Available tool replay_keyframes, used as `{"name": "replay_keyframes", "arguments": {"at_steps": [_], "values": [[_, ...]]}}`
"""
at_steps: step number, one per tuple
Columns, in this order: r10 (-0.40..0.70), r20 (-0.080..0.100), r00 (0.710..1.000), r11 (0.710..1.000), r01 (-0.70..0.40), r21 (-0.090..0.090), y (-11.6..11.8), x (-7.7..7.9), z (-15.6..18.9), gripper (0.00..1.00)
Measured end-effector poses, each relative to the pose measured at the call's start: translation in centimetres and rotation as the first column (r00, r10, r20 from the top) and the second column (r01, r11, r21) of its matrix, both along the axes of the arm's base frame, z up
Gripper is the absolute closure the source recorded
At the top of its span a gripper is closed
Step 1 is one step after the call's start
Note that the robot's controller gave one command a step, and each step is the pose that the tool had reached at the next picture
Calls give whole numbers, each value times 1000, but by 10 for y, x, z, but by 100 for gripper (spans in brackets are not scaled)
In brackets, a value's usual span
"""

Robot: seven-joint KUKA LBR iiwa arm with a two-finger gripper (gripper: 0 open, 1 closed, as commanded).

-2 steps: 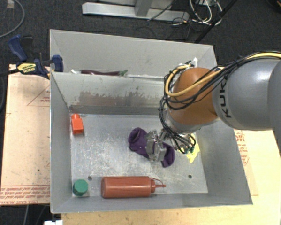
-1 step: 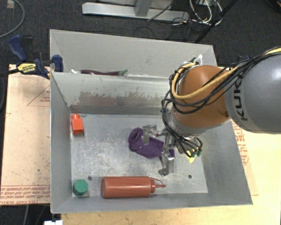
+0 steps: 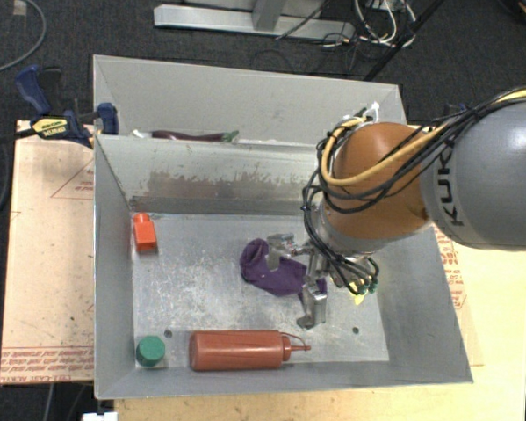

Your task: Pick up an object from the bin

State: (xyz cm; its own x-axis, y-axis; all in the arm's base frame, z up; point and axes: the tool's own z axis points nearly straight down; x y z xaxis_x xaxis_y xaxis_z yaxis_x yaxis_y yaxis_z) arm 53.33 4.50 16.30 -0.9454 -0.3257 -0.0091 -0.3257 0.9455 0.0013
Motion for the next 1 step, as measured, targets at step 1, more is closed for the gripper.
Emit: {"name": "replay_keyframes", "arguments": {"at_steps": [1], "values": [[-110, -2, 994, 994, 110, 1, -2, 13, -2, 0]]}}
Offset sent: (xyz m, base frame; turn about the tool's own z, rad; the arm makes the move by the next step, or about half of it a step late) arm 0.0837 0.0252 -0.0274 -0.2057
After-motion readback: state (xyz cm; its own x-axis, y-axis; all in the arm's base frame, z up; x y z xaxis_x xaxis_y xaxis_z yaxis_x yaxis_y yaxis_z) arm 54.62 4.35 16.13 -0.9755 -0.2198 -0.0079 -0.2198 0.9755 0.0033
